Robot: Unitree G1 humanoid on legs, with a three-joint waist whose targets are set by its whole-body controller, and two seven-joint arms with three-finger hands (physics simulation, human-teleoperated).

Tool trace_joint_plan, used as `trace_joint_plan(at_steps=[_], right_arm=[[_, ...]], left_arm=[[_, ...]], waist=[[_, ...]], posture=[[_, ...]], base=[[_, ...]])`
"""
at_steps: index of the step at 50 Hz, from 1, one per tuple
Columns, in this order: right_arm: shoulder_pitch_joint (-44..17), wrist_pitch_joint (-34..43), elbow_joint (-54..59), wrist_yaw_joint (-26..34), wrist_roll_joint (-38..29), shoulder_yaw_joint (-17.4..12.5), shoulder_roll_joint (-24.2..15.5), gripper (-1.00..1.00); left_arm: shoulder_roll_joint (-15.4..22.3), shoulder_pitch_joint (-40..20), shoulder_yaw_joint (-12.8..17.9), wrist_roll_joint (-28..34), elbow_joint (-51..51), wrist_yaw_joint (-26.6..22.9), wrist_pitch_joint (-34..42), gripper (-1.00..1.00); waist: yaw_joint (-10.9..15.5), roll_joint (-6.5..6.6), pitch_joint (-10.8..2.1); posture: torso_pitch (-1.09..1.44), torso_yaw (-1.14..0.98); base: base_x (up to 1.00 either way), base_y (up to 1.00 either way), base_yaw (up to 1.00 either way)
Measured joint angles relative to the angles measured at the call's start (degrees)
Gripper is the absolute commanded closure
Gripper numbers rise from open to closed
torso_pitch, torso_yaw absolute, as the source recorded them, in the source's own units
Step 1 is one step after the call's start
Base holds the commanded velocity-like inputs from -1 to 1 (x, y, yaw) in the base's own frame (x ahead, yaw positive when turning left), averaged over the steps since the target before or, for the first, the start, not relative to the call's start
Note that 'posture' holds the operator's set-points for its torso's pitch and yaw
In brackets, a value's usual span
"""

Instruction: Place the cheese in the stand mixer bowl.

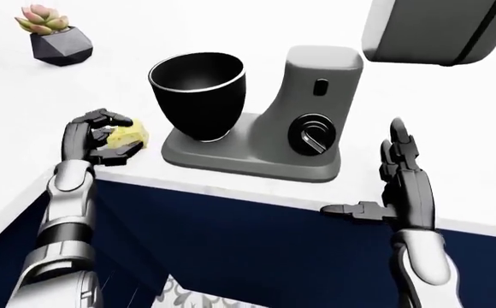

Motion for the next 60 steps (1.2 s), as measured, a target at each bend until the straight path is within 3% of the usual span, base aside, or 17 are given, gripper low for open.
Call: trace_joint_plan(at_steps=[5, 15, 23, 40, 60], right_arm=[[0.0, 0.2, -0.2, 0.0, 0.4, -0.2, 0.0, -1.0], [0.0, 0.4, -0.7, 0.0, 0.6, -0.1, 0.0, -1.0], [0.3, 0.4, -1.2, 0.1, 0.7, -0.8, 0.0, -1.0], [0.4, 0.6, -1.7, 0.3, 0.6, -1.0, -0.1, -1.0], [0.5, 1.1, -2.9, 0.5, 0.4, -1.0, 0.0, -1.0]], left_arm=[[-1.0, 2.0, 0.5, 1.8, -3.6, 0.2, -0.8, 1.0], [-1.7, 4.5, 1.4, 2.1, -11.1, -3.2, 4.8, 1.0], [-0.5, 3.8, 1.2, 3.0, -14.9, -6.5, 10.2, 1.0], [1.6, 3.1, 1.9, 3.6, -22.3, -8.4, 18.5, 1.0], [5.5, -0.3, 3.2, 3.5, -26.3, -10.2, 22.6, 1.0]], waist=[[0.0, 0.13, -0.36], [0.1, 0.14, -0.67], [0.0, -0.23, -0.15], [-0.4, -0.76, 0.98], [-0.3, -0.5, 1.33]], posture=[[0.0, 0.0], [0.0, 0.0], [0.0, 0.0], [0.0, 0.0], [0.0, 0.0]], base=[[0.0, 0.0, 0.0], [0.0, 0.0, 0.0], [0.0, 0.0, 0.0], [0.0, 0.0, 0.0], [0.0, 0.0, 0.0]])
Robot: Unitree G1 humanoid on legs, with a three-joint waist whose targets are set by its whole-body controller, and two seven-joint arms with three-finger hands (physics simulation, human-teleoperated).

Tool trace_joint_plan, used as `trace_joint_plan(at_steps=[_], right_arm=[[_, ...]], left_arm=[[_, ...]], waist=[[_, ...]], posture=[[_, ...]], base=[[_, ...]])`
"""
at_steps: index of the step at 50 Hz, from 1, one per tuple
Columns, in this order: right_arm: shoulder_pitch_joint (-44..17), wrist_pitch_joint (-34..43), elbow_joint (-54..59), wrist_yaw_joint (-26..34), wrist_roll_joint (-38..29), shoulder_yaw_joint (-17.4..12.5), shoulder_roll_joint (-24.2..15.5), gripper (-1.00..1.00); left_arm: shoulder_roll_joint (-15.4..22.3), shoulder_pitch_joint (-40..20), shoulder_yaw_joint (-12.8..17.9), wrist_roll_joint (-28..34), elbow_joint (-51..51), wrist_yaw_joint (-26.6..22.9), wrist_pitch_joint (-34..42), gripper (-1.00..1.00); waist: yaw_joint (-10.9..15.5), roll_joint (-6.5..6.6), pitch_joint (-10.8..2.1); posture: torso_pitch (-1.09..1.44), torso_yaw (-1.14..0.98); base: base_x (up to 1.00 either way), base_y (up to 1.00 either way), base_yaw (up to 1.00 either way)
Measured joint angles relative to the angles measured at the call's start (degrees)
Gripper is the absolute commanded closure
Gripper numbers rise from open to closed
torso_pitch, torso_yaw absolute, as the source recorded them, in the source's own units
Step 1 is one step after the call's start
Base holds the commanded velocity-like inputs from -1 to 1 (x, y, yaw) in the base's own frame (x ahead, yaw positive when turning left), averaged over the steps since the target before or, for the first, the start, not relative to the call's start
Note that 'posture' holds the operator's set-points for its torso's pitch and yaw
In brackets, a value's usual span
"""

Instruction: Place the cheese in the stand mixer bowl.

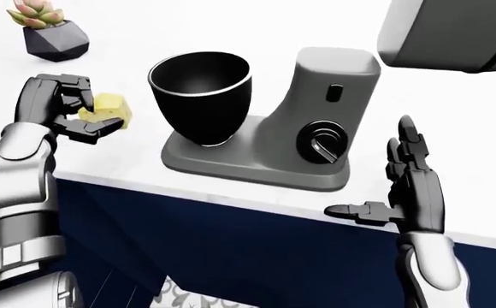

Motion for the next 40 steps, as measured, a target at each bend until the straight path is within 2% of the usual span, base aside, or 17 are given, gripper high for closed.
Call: trace_joint_plan(at_steps=[8, 18, 32, 40], right_arm=[[-0.3, -0.5, 0.6, 0.3, 0.5, -0.6, -0.3, -1.0], [-0.1, 0.2, -0.5, 0.4, 0.1, -0.2, -0.1, -1.0], [-0.1, 0.3, -0.5, 0.5, 0.1, -0.4, -0.1, -1.0], [0.2, 0.7, -1.6, 0.6, 0.1, -0.3, 0.0, -1.0]], left_arm=[[0.0, -3.6, -1.5, 1.0, -0.5, -0.5, 2.0, 1.0], [2.0, -9.0, -1.6, 1.5, 1.9, -0.4, 2.2, 1.0], [4.2, -13.0, -1.9, 1.7, 4.0, -0.8, 2.4, 1.0], [4.4, -18.9, -3.0, 2.5, 6.7, 0.3, 2.1, 1.0]], waist=[[0.1, -0.4, 0.18], [0.2, -0.43, 0.15], [0.2, -0.59, 0.29], [0.4, -0.89, 0.35]], posture=[[0.0, 0.0], [0.0, 0.0], [0.0, 0.0], [0.0, 0.0]], base=[[0.0, 0.0, 0.0], [0.0, 0.0, 0.0], [0.0, 0.0, 0.0], [0.0, 0.0, 0.0]])
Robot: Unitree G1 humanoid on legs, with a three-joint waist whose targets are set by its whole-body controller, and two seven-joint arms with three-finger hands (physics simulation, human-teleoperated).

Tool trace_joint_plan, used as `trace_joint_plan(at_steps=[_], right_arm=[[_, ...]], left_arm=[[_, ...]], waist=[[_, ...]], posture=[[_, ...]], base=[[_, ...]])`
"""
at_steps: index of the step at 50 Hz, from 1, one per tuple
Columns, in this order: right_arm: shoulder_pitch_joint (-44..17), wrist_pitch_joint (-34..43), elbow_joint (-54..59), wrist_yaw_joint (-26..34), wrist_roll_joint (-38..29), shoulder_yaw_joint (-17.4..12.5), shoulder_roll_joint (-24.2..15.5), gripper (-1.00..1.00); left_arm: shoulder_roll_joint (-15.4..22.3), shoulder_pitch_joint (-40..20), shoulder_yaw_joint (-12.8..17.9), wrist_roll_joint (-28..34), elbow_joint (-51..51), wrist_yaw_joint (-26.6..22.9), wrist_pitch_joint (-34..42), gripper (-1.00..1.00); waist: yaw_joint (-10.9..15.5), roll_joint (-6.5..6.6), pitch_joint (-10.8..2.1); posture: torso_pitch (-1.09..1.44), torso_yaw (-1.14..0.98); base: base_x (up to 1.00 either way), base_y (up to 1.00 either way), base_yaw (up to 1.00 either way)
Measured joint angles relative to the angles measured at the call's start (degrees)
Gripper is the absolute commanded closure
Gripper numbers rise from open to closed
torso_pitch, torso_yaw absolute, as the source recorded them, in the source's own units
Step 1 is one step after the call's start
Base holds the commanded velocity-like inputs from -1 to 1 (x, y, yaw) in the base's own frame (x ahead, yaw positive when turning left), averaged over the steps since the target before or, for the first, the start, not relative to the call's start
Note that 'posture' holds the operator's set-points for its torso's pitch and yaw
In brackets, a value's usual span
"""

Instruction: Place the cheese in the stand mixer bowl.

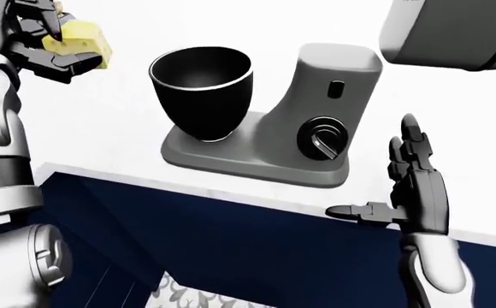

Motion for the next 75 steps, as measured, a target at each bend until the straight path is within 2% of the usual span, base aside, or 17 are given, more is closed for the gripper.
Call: trace_joint_plan(at_steps=[12, 23, 29, 39, 54, 75], right_arm=[[0.2, 0.1, -0.2, 0.1, 0.5, -0.5, 0.0, -1.0], [-0.1, -0.5, 0.7, 0.4, 1.0, -1.3, -0.4, -1.0], [0.3, -0.2, 0.2, 0.2, 0.4, -0.6, -0.1, -1.0], [0.4, -0.6, 1.0, 0.3, 0.1, -1.3, -0.3, -1.0], [0.3, -0.7, -0.8, 0.9, -0.2, -1.4, -0.2, -1.0], [0.4, -0.4, -1.0, 0.8, -0.1, -1.1, 0.0, -1.0]], left_arm=[[-1.7, -6.0, -1.3, 1.3, 3.3, 2.2, -1.7, 1.0], [-5.2, -10.9, -3.2, 3.4, 5.5, 3.7, -3.3, 1.0], [-6.0, -11.2, -3.4, 4.3, 4.3, 3.9, -3.3, 1.0], [-7.5, -10.8, -3.7, 5.3, 2.4, 3.9, -3.3, 1.0], [-11.5, -11.4, -5.1, 6.3, 0.9, 3.6, -2.6, 1.0], [-15.5, -14.9, -6.3, 7.2, 2.7, 4.4, -2.6, 1.0]], waist=[[-0.1, 0.02, 0.06], [-0.2, -0.33, 0.2], [-0.3, -0.29, 0.27], [-0.2, -0.47, 0.42], [-0.2, -0.65, 0.39], [0.0, -0.94, 0.48]], posture=[[0.0, 0.0], [0.0, 0.0], [0.0, 0.0], [0.0, 0.0], [0.0, 0.0], [0.0, 0.0]], base=[[0.0, 0.0, 0.0], [0.0, 0.0, 0.0], [0.0, 0.0, 0.0], [0.0, 0.0, 0.0], [0.0, 0.0, 0.0], [0.0, 0.0, 0.0]])
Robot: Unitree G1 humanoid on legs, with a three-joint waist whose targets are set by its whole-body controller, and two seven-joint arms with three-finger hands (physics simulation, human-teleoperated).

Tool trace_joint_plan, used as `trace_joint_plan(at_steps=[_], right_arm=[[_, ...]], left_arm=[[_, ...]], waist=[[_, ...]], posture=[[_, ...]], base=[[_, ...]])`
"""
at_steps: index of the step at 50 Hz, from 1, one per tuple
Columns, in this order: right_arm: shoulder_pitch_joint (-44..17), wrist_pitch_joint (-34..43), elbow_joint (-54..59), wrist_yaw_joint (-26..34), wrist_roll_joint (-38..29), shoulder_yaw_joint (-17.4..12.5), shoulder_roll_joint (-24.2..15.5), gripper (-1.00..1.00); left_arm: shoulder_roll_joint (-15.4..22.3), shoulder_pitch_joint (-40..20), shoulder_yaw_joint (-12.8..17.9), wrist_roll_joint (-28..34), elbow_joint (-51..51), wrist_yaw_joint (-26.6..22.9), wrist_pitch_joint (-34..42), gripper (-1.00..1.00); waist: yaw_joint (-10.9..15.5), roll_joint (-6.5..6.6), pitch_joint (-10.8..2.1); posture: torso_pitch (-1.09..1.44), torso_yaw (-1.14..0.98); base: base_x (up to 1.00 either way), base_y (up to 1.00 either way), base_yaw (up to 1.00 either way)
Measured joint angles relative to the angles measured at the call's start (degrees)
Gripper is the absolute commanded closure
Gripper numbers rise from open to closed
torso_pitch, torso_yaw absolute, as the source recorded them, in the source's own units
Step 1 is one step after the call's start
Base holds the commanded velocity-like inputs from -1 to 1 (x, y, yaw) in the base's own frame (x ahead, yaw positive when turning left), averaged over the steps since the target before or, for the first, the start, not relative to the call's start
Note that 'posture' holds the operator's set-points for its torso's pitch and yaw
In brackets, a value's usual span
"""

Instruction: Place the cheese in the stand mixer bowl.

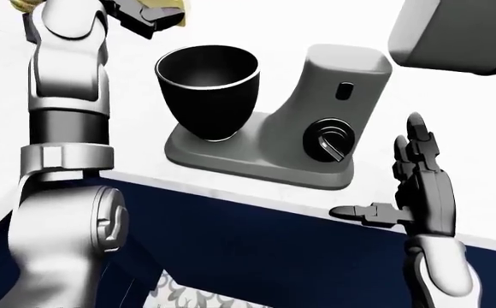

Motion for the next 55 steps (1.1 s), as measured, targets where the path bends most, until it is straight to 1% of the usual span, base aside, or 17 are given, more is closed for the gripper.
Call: trace_joint_plan(at_steps=[11, 23, 28, 31, 39, 45, 55], right_arm=[[0.2, -0.2, -0.5, 0.2, 0.7, -0.9, -0.1, -1.0], [0.2, 0.0, -1.0, 0.3, 1.4, -1.2, 0.0, -1.0], [0.3, 0.3, -1.9, 0.3, 1.5, -0.9, 0.0, -1.0], [0.3, 0.4, -2.0, 0.3, 1.5, -0.9, 0.0, -1.0], [0.2, 0.3, -1.7, 0.4, 1.5, -0.9, -0.1, -1.0], [0.2, 0.1, -1.5, 0.5, 1.8, -1.5, -0.2, -1.0], [0.6, 0.4, -2.2, 0.5, 1.6, -1.3, 0.0, -1.0]], left_arm=[[-3.3, -2.4, -1.1, 0.2, 1.4, 0.1, 0.5, 1.0], [-4.9, -2.8, -1.3, -0.8, 3.8, 0.5, 1.1, 1.0], [-5.9, -3.0, -1.7, -1.1, 7.1, 0.7, 1.0, 1.0], [-6.4, -2.9, -1.7, -1.4, 7.3, 0.7, 1.4, 1.0], [-6.6, -3.6, -1.6, -2.2, 10.0, 1.1, 0.1, 1.0], [-6.5, -4.8, -1.7, -2.1, 14.4, 1.4, -1.4, 1.0], [-7.2, -4.2, -2.3, -1.1, 15.7, 1.7, -0.7, 1.0]], waist=[[-0.1, -0.11, -0.05], [0.0, -0.16, -0.11], [0.0, -0.26, -0.13], [0.0, -0.35, -0.06], [-0.1, -0.31, -0.21], [0.0, -0.29, -0.33], [0.0, -0.4, -0.31]], posture=[[0.0, 0.0], [0.0, 0.0], [0.0, 0.0], [0.0, 0.0], [0.0, 0.0], [0.0, 0.0], [0.0, 0.0]], base=[[0.0, 0.0, 0.0], [0.0, 0.0, 0.0], [0.0, 0.0, 0.0], [0.0, 0.0, 0.0], [0.0, 0.0, 0.0], [0.0, 0.0, 0.0], [0.0, 0.0, 0.0]])
